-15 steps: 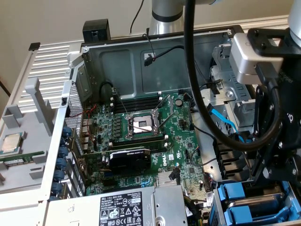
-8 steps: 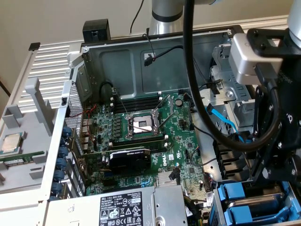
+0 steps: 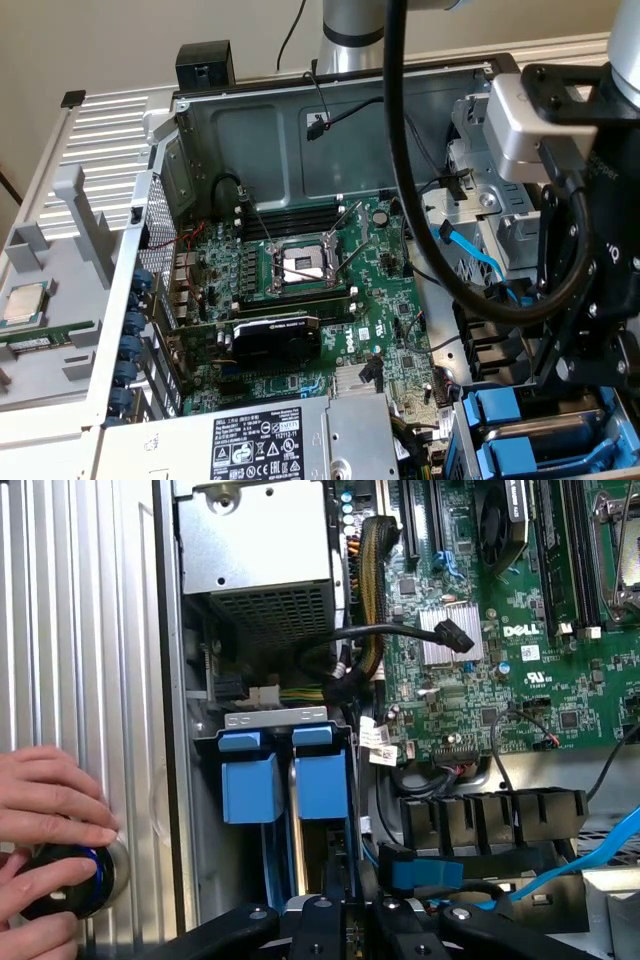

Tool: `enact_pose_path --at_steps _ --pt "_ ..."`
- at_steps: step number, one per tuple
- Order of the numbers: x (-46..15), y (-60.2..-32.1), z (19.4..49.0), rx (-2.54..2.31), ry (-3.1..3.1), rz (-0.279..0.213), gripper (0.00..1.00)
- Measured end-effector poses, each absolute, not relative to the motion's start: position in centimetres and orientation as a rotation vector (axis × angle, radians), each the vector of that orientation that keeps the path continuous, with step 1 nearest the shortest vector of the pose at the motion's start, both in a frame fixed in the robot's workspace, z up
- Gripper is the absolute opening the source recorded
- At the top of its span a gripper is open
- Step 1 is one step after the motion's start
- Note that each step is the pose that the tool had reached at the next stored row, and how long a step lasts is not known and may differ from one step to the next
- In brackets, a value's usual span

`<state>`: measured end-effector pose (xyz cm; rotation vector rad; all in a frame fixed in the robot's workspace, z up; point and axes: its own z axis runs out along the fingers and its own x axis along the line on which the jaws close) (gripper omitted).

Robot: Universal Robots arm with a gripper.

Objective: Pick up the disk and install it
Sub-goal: 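Insert the first disk wire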

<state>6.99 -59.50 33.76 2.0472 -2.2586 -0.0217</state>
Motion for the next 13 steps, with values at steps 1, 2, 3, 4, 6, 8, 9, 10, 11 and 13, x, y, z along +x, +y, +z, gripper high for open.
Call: enact_pose_path --at_steps 1,2,3,4,6,8,9,10,11,13 --pt "7.00 -59.50 33.76 2.047 -2.259 -0.022 0.17" --pt "7.02 -59.50 33.76 2.047 -2.258 -0.022 0.17" --pt "7.05 -59.50 33.75 2.047 -2.259 -0.022 0.17" --pt "7.08 -59.50 33.75 2.047 -2.259 -0.022 0.17" --pt "7.10 -59.50 33.76 2.047 -2.259 -0.022 0.17" --pt "7.13 -59.50 33.76 2.047 -2.258 -0.022 0.17" --pt "7.14 -59.50 33.76 2.047 -2.258 -0.022 0.17" --pt "7.14 -59.51 33.75 2.047 -2.258 -0.022 0.17" --pt "7.14 -59.51 33.75 2.047 -2.258 -0.022 0.17" --pt "7.15 -59.51 33.73 2.047 -2.258 -0.021 0.17"
